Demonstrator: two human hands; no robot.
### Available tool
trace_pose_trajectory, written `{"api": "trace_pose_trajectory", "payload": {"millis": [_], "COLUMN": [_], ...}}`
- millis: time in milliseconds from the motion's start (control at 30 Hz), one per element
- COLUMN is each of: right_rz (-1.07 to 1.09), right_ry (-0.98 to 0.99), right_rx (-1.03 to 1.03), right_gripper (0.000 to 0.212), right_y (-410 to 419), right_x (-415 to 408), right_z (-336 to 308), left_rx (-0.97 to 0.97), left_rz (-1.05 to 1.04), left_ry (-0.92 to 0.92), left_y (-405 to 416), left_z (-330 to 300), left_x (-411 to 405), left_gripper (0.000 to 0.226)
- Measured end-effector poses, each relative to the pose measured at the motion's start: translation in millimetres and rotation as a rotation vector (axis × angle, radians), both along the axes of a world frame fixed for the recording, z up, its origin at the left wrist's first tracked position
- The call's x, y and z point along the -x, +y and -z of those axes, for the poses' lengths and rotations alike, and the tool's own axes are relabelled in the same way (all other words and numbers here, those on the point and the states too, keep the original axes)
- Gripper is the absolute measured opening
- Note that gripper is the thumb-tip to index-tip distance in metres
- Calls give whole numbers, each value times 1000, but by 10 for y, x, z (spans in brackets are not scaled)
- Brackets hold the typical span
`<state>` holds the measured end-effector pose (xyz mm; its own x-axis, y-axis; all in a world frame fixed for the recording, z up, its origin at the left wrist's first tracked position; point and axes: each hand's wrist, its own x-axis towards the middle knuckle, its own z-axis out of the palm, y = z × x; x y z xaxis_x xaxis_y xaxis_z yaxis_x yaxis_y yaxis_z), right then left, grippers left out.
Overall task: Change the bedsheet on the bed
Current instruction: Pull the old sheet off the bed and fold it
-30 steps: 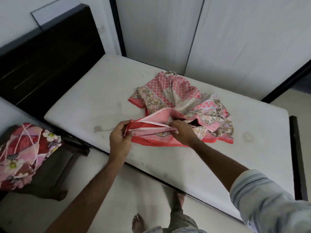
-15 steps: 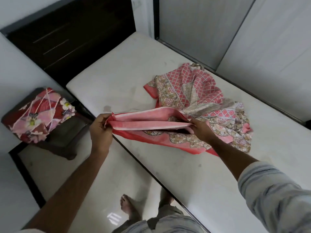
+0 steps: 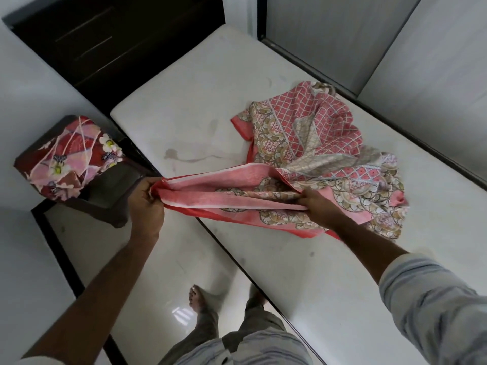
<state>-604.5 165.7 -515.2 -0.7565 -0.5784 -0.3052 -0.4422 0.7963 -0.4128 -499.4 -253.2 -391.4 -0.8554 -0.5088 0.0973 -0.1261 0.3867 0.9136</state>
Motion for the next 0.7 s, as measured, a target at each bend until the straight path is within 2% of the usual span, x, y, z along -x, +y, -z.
{"api": "trace_pose_trajectory", "payload": {"millis": [100, 167, 267, 400, 500, 600, 700], "right_rz": [101, 117, 44, -85, -45, 71, 98], "right_ry": [172, 206, 123, 48, -59, -80, -172], "right_rx": [64, 72, 37, -162, -288, -301, -310], "right_gripper": [32, 37, 48, 46, 46, 47, 36], "right_y": [34, 2, -99, -250, -341, -401, -448], "right_x": [82, 177, 291, 344, 385, 444, 473], "right_z": [-4, -9, -65, -65, 27, 82, 99], "left_rx": [1, 1, 17, 11, 25, 14, 7], "left_rz": [9, 8, 10, -1, 11, 18, 6], "left_ry": [-18, -26, -16, -28, -23, -22, -33], "left_y": [0, -27, -77, -60, 26, 60, 39], "left_z": [26, 60, 109, 129, 93, 72, 69], "left_x": [6, -2, -37, -86, -110, -127, -125], "left_gripper": [71, 73, 67, 69, 78, 78, 75]}}
